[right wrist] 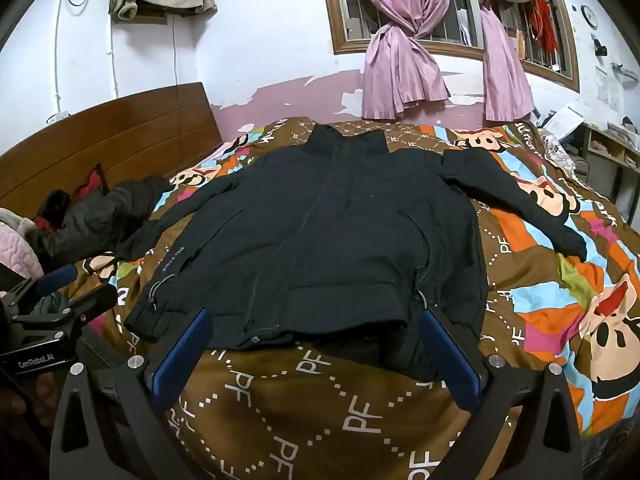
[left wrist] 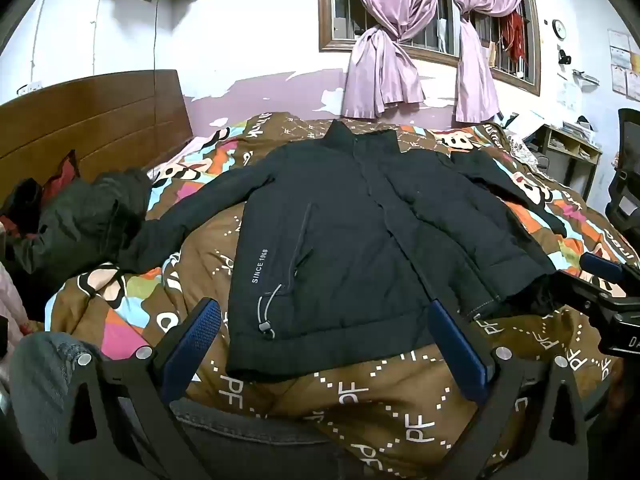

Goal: Fold large clothes

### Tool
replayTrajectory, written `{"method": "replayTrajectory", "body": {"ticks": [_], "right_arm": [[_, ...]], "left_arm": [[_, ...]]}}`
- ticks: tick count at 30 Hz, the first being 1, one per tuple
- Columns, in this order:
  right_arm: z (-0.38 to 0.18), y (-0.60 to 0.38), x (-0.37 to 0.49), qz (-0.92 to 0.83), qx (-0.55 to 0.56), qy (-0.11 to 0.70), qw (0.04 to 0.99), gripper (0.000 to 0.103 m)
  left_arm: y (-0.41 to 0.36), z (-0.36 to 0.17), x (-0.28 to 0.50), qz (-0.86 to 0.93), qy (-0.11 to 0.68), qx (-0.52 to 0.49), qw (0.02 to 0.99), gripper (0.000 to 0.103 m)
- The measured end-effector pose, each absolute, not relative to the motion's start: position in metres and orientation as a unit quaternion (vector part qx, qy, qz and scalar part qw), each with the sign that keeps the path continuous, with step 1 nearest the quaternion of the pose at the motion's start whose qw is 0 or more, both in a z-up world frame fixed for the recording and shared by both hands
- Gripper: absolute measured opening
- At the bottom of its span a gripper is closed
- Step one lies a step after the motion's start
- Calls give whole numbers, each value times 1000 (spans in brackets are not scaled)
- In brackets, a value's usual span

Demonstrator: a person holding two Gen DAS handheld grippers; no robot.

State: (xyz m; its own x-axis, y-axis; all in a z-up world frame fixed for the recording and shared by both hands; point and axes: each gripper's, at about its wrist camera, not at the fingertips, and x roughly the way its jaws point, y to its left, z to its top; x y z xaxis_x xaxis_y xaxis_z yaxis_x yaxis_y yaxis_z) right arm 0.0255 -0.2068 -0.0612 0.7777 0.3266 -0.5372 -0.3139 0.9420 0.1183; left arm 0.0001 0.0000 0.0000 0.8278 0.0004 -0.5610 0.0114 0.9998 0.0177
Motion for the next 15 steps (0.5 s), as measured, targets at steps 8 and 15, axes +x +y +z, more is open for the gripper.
{"method": "replayTrajectory", "body": {"ticks": [8, 15], "right_arm": [[-63, -204, 26, 173, 10, 288, 942, 103], [-62, -207, 25, 172, 15, 286, 943, 103]], "left_arm": [[0, 0, 0, -5, 294, 9, 956, 101], [0, 0, 0, -4, 294, 8, 956, 101]]}}
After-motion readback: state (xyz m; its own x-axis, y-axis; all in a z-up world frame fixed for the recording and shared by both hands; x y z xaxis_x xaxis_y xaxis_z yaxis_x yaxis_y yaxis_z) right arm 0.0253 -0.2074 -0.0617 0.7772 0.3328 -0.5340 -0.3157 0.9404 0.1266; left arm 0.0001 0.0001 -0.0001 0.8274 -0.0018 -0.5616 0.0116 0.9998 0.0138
